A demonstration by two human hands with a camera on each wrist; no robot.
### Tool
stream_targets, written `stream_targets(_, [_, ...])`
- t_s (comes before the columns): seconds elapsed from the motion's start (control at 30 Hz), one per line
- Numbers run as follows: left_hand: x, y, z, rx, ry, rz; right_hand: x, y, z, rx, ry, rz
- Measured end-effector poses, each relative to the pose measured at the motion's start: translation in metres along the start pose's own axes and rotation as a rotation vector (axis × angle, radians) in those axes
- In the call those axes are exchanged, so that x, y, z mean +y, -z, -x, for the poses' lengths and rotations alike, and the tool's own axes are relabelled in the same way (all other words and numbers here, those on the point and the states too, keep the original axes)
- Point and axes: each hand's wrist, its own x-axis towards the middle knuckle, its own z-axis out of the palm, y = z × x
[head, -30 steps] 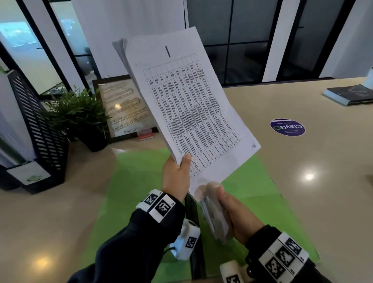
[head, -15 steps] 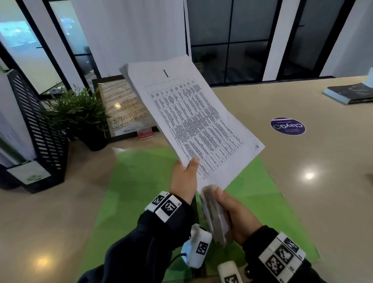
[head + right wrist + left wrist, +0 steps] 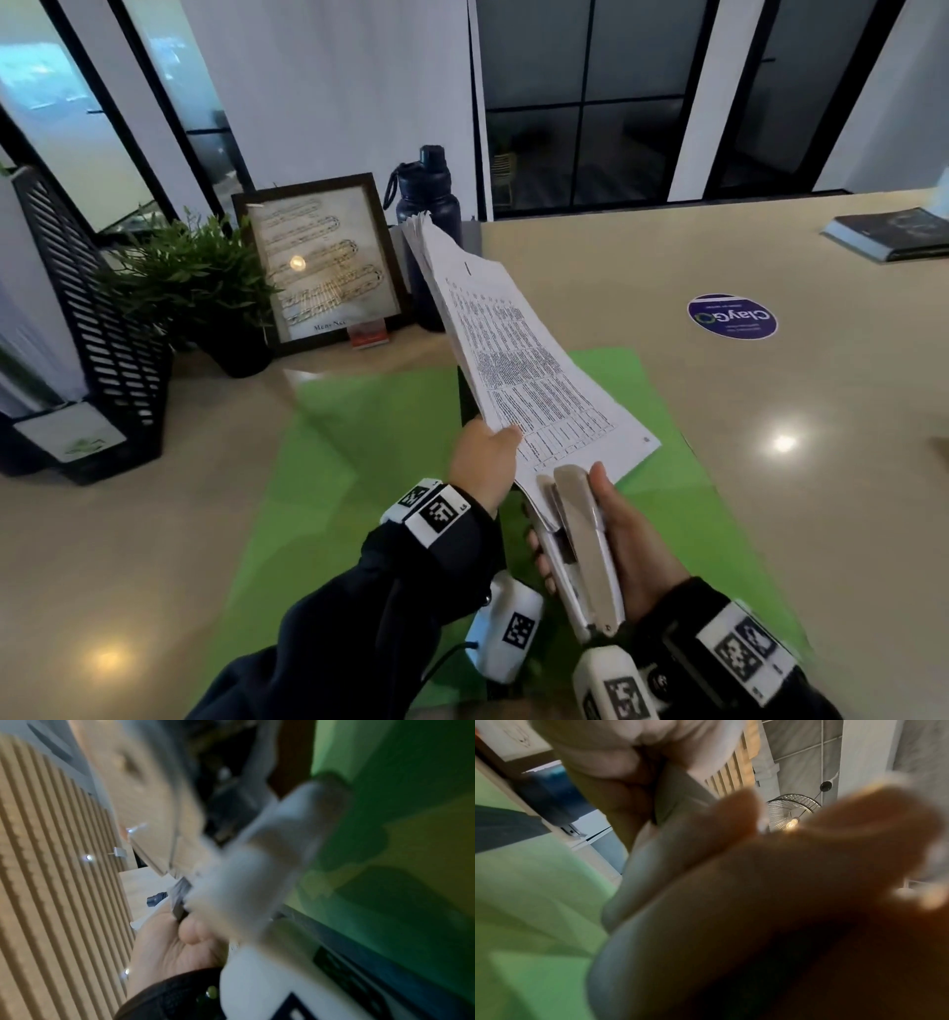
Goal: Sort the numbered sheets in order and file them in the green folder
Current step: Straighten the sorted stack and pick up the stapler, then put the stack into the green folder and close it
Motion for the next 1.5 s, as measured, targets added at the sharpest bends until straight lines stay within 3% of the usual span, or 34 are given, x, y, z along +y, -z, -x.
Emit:
stream_targets(0.53, [0.001,-0.005,0.006,-0.010,0.022,0.060,-0.001,0.000,0.003,0.067,-0.045,0.052])
stream_targets(0.77, [-0.001,-0.010,0.004,0.001,0.048,0.170,-0.003,-0.002,0.003,0.148,-0.054,0.223])
stream_targets(1.07, [-0.017,-0.016,-0.011,-0.046,0.075,0.162,-0.002,0.002,0.000,0.174,-0.066,0.161])
stream_targets(1.23, [-0.040,-0.021,-0.021,-0.202,0.225,0.194,-0.004,0.008,-0.004,0.213,-0.057,0.180])
stream_targets(1.37, [-0.042,-0.016,-0.008,-0.261,0.373,0.406,0.001,0.013,-0.012,0.297,0.032,0.307])
stream_targets(1.5, [-0.051,-0.013,-0.006,-0.296,0.374,0.464,0.008,0.015,-0.022,0.337,0.109,0.406])
